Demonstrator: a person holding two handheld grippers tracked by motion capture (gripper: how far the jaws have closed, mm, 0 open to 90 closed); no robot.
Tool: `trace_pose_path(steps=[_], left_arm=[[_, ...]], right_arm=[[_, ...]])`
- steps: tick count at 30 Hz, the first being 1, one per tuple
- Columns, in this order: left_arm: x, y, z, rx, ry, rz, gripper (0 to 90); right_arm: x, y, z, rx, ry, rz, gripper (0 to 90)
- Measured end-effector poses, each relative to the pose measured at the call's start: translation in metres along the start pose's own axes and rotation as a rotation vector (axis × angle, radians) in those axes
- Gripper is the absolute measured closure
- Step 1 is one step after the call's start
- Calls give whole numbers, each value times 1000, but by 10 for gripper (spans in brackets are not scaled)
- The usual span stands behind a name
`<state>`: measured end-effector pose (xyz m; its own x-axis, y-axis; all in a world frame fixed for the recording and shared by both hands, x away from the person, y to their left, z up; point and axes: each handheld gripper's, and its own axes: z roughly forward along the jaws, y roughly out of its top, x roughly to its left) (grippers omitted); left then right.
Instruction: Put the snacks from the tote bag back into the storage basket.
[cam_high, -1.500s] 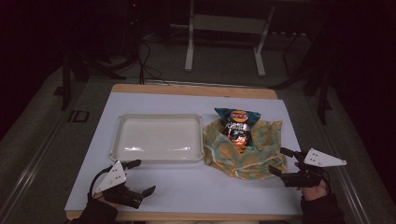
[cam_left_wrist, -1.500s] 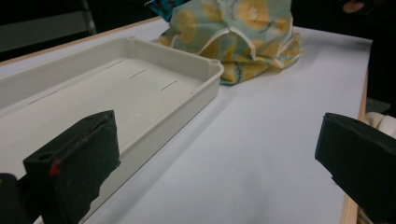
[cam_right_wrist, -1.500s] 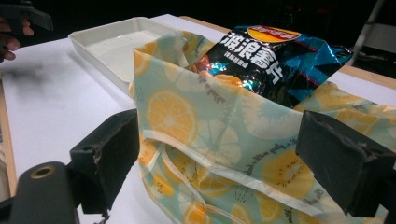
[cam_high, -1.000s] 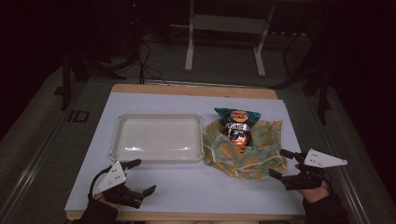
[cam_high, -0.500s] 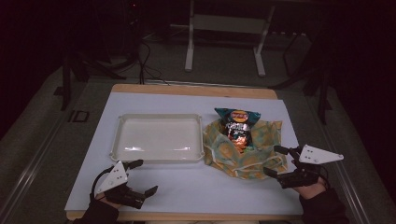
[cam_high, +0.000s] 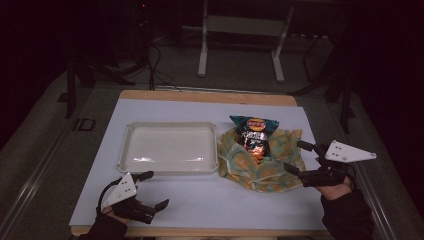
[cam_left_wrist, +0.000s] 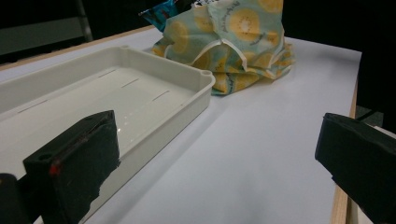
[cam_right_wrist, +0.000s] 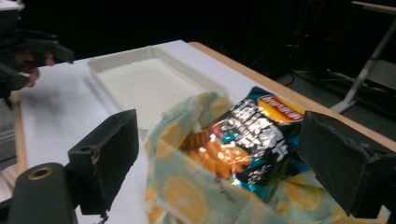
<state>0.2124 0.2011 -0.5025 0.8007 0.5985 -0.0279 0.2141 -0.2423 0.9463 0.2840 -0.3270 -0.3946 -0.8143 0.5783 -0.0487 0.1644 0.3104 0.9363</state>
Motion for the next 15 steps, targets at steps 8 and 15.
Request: trace_pose_path(steps=[8,15], left_arm=[[0,0,0,1,1,-1,3],[0,0,0,4,-3,1,3]], right_arm=[[-13,15,7,-15,-41,-10,142],[-28,23,18,-6,-50,-8,147]])
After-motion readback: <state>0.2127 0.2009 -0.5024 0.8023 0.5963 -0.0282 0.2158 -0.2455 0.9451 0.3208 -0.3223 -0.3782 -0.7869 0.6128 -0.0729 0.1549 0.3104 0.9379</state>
